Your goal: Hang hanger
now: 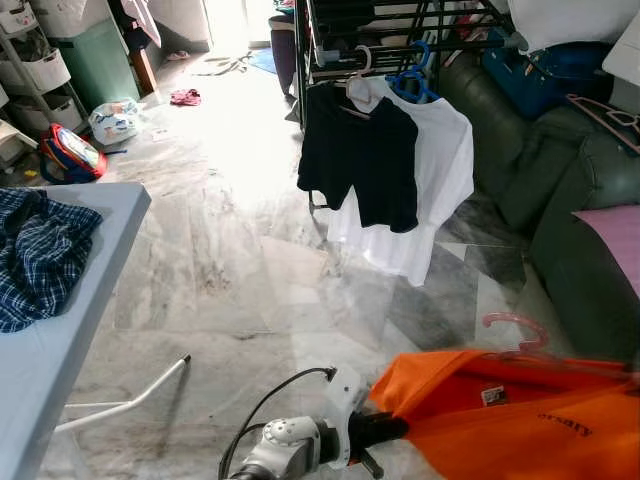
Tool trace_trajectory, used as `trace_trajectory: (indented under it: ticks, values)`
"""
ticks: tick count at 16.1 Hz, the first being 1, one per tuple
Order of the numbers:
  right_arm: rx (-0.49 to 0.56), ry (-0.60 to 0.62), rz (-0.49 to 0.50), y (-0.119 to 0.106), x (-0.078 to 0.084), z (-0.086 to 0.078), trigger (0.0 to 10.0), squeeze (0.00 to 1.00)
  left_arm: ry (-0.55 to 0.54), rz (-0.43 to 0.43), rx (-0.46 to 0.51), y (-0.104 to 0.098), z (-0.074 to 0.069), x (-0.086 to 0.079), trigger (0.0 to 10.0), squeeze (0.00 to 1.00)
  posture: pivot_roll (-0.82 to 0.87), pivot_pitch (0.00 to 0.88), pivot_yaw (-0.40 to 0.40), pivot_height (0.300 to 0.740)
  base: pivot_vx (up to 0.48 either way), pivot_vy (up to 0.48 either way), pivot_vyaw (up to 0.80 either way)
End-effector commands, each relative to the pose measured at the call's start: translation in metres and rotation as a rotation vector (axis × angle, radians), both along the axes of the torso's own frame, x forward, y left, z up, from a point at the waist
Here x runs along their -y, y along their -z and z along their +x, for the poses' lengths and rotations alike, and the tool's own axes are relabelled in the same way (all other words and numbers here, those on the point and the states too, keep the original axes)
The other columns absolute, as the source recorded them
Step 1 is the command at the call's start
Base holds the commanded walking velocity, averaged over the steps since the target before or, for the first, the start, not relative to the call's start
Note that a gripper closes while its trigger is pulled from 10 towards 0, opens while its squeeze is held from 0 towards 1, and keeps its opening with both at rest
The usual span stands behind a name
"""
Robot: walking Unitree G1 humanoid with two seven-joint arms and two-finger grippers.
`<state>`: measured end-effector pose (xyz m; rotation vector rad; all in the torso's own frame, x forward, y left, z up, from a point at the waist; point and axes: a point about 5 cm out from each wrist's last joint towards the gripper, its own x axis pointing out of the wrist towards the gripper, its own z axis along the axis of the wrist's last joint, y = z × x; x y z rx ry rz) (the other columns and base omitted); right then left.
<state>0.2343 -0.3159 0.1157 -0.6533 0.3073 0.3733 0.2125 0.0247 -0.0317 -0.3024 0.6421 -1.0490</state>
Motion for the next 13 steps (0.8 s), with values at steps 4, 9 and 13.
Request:
trace_trajectory:
  ticks: [4,9,13]
  values:
    - [0.186,0.027,0.360,0.032,-0.134,0.070,10.0,0.00,-0.845,0.381,0.537,-0.098,0.132,-0.141,10.0,0.00,-0.01,0.000,0.000,0.740,0.000,0.000,0.00]
    - [0.229,0.062,0.354,0.038,-0.137,0.080,10.0,0.00,-0.853,0.394,0.540,-0.095,0.130,-0.141,10.0,0.00,-0.02,0.000,0.000,0.740,0.000,0.000,0.00]
    - [0.203,0.080,0.340,0.046,-0.136,0.076,10.0,0.00,-0.942,0.430,0.588,-0.105,0.135,-0.154,10.0,0.00,-0.02,0.000,0.000,0.740,0.000,0.000,0.00]
